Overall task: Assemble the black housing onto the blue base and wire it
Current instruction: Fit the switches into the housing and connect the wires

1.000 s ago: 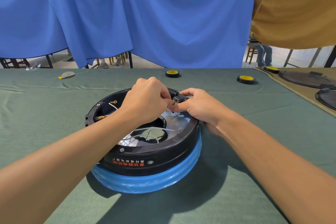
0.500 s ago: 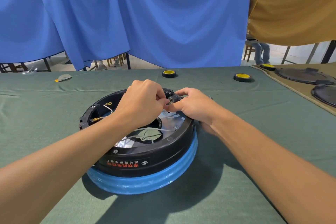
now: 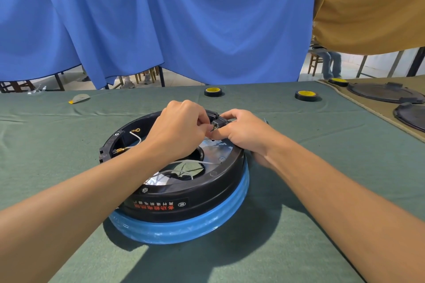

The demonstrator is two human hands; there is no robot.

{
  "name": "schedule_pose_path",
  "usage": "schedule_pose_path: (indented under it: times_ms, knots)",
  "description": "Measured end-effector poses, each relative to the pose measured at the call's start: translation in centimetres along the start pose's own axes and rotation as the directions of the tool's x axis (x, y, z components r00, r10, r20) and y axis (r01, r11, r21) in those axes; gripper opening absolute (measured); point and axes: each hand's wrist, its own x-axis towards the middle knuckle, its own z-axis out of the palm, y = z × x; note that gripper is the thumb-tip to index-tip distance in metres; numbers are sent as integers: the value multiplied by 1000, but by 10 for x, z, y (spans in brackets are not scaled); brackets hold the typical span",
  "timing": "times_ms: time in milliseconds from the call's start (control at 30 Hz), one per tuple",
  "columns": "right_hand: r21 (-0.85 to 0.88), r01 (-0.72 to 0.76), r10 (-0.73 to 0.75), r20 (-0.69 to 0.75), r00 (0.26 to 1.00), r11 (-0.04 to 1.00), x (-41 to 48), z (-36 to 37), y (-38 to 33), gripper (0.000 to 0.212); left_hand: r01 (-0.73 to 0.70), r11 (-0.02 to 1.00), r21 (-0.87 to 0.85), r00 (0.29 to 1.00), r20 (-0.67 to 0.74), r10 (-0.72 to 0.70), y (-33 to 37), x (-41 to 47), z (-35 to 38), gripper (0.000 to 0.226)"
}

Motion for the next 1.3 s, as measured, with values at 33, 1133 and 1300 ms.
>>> schedule_pose_path:
  times_ms: [33,1133,1300]
  knots:
    - [3,0,0,2,1000,1000,0,0,0,56,0,1000,-4,1000,3,0,0,0,0,12]
    - [26,1,-2,14,1000,1000,-1,0,0,55,32,999,-38,999,-6,-33,-2,1,0,14]
    - [43,-6,5,16,1000,999,-2,0,0,57,48,998,-47,999,-14,-48,0,3,1,12]
